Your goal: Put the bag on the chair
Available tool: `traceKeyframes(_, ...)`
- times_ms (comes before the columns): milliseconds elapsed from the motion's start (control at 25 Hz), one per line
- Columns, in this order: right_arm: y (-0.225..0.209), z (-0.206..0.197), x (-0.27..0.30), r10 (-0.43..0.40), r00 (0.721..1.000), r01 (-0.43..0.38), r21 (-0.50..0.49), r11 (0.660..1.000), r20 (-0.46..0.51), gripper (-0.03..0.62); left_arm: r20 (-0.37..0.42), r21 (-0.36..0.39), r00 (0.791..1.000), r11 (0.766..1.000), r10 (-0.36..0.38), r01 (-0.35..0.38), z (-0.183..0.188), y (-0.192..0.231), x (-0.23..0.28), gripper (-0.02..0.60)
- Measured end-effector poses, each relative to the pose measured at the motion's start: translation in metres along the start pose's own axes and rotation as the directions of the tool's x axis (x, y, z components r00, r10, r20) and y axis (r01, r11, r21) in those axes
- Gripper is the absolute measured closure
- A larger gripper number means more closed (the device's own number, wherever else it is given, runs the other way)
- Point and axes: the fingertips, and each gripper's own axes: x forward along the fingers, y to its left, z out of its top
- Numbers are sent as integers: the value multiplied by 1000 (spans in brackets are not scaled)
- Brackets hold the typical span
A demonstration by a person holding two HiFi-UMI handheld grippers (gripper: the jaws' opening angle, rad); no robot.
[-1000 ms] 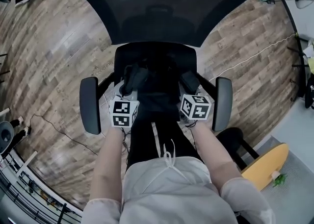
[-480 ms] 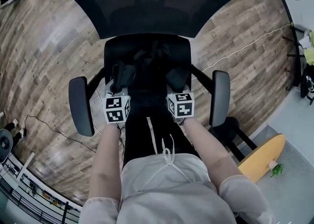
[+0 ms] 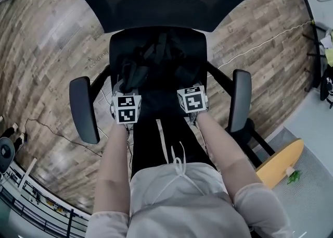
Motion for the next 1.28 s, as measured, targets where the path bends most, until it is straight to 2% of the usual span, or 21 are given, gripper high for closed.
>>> traceKeyframes(200, 0, -10, 7, 8, 999, -7, -20, 1000, 35, 548, -107, 113, 993, 992, -41, 53, -33, -10, 13, 548)
traceKeyframes(280, 0, -12, 9, 22, 998, -21, -13, 1000, 64, 546, -111, 135, 993, 989, -45, 60, -47, -13, 19, 543)
traceKeyframes(440, -2, -13, 12, 52, 989, -56, 31, 998, 139, 531, -71, 65, 997, 997, -34, 39, -56, -11, 22, 529)
traceKeyframes(520, -4, -16, 10, 37, 984, -44, 36, 998, 172, 519, -53, 20, 998, 999, -41, 42, -59, -11, 20, 515)
traceKeyframes(600, -7, -20, 9, -2, 981, -7, 47, 999, 193, 495, -48, -15, 997, 998, -58, 57, -64, -11, 18, 481)
traceKeyframes(680, -13, -24, 6, -56, 978, 41, 79, 996, 200, 438, -62, -57, 996, 996, -67, 64, -72, -12, 13, 407)
traceKeyframes(840, -20, -34, -6, -150, 968, 121, 149, 981, 201, 347, -55, -120, 997, 992, -49, 42, -80, -8, -4, 365)
traceKeyframes(1000, -12, -44, -20, -185, 961, 139, 216, 966, 208, 330, -32, -133, 998, 990, -56, 51, -87, -3, -23, 348)
traceKeyframes(1160, 7, -49, -42, -218, 944, 167, 213, 963, 248, 288, 14, -82, 995, 992, -95, 96, -87, -11, -48, 346)
traceKeyframes(1280, 23, -62, -55, -231, 936, 166, 246, 955, 265, 267, 43, -62, 993, 992, -110, 113, -91, -17, -68, 345)
